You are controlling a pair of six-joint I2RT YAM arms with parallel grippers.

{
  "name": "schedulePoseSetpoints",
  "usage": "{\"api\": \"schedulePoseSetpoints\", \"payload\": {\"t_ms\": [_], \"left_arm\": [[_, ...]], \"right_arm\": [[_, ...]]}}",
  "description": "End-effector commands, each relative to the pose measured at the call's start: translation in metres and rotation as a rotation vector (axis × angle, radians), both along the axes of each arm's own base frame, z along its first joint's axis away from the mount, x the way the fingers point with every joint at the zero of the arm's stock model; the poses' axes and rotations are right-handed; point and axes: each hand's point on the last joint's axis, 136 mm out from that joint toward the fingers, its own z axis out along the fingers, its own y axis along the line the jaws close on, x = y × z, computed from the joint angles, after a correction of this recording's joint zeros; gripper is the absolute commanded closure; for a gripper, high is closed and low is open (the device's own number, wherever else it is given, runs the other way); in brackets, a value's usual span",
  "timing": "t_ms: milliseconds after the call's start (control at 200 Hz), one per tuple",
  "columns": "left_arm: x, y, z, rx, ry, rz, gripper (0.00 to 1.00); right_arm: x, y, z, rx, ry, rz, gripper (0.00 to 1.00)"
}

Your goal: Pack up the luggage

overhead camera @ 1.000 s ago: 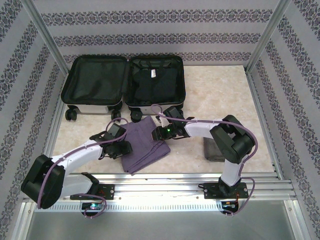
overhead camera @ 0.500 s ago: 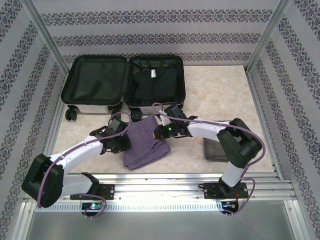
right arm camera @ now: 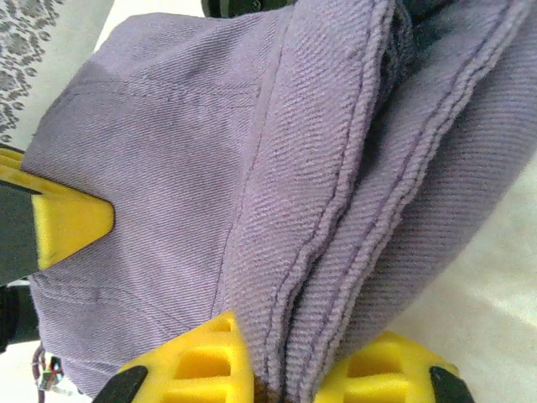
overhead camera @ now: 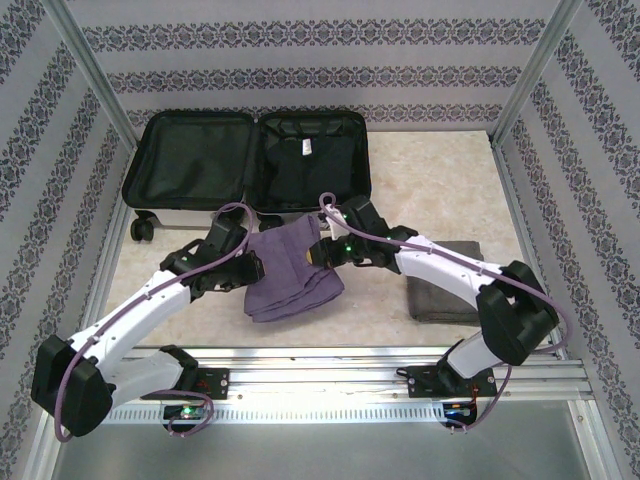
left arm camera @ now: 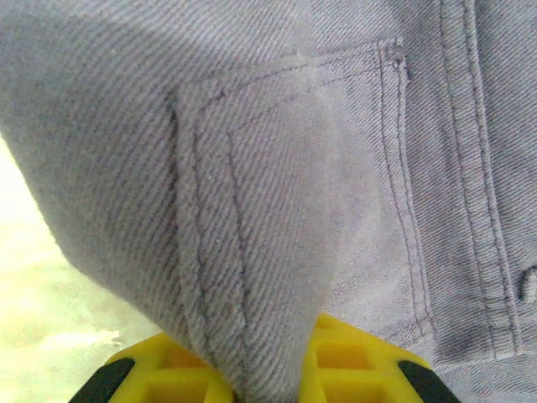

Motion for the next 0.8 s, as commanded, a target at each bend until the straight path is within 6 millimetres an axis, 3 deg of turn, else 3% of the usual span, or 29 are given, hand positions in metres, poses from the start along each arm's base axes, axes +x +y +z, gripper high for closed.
{"api": "schedulePoseSetpoints", "payload": {"t_ms": [0,415,625,794], "left_arm": [[0.013,0.001,0.030,-0.007,-0.086,-0.009,1.00],[0.052,-0.017,0.067,-0.039,-0.213,-0.035,1.00],[0.084,-0.025,0.079,-0.026,-0.252,-0.064,1.00],[0.115,-0.024,0.088,-0.031,-0.267,-0.062,1.00]], "right_arm": [[0.006,-0.003,0.039,0.059,-0.078,-0.001,1.00],[0.020,-0.022,0.058,0.093,-0.105,-0.072,1.00],[0.044,-0.026,0.077,0.120,-0.141,-0.106,1.00],[0.071,-0.041,0.091,0.133,-0.180,-0.167,1.00]]}}
